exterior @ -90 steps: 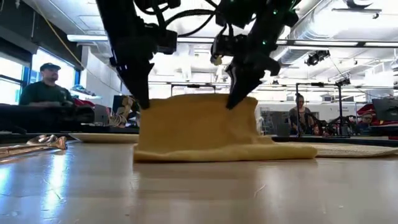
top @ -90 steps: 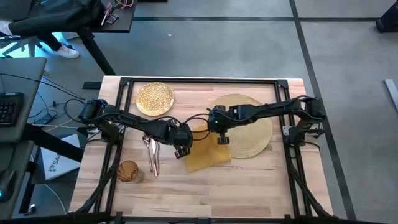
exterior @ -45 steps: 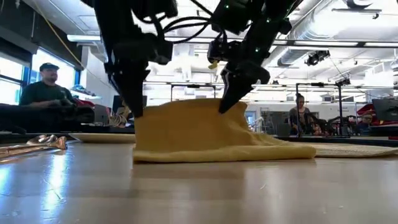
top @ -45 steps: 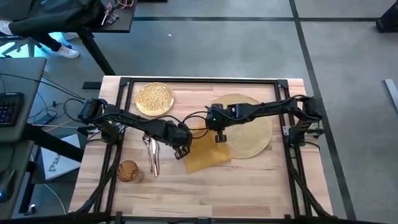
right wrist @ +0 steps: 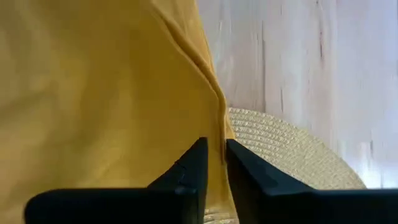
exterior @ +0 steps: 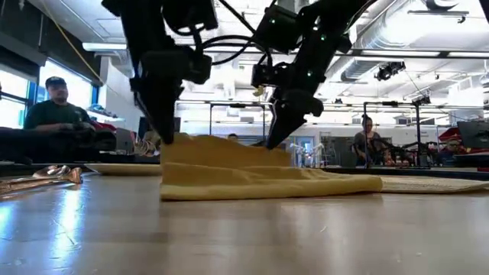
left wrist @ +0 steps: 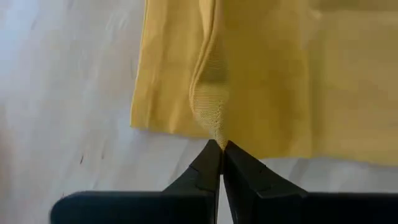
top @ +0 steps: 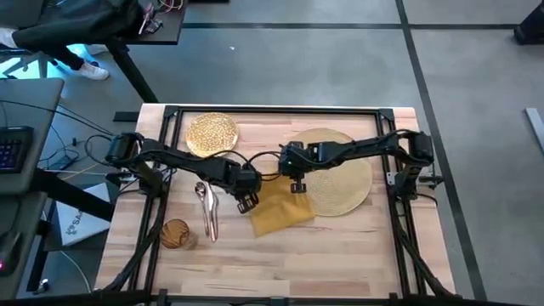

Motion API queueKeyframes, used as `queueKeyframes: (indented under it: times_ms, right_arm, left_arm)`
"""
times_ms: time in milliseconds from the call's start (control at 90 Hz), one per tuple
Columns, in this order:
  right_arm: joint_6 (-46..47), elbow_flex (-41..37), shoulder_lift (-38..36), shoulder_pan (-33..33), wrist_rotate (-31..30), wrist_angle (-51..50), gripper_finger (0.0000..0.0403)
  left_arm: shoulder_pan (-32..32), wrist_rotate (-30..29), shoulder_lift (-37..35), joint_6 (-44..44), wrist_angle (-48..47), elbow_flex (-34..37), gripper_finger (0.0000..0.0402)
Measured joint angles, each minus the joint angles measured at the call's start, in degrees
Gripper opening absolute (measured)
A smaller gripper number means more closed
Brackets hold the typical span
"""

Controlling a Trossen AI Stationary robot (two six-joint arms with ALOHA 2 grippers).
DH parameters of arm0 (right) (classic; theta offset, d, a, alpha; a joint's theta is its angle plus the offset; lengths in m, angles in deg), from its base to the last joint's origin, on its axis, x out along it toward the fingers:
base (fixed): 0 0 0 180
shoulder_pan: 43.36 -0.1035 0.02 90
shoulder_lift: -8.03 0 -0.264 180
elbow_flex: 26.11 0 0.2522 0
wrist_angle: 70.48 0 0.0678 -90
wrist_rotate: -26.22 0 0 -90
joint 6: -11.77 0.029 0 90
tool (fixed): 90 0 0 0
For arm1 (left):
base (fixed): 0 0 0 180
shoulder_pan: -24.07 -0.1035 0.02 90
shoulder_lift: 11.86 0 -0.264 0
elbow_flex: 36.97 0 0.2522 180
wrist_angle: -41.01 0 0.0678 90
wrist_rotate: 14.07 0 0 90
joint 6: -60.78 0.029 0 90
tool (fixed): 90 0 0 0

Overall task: Set table place
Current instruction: Fold the yellow table napkin on the table

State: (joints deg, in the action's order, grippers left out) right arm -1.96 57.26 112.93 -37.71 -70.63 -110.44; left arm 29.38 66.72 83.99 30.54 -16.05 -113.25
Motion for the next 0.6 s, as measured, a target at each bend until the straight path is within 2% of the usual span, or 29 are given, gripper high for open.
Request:
queueKeyframes:
  times_ms: [100,233,367,478,600]
  right_arm:
    - [1.4,0.0,0.0,0.0,-0.7,0.2,0.0070]
    - [4.9,0.0,-0.2,0.0,-5.0,-0.4,0.0087]
    - [8.9,1.9,-0.5,0.0,-6.1,-5.2,0.0103]
    - [10.6,4.0,-0.5,0.0,-2.4,-9.5,0.0112]
    - [11.2,4.6,-1.1,0.0,5.7,-10.9,0.0119]
  left_arm:
    - [-0.8,-2.7,0.9,0.5,0.2,1.0,0.0000]
    - [-2.0,-7.1,1.2,0.5,0.0,1.8,0.0000]
    - [-3.0,-12.0,1.2,0.9,0.1,1.8,0.0002]
    - [-4.3,-10.0,1.2,3.3,0.1,1.8,0.0024]
    - [-5.6,-11.3,0.8,4.6,-3.9,1.8,0.0071]
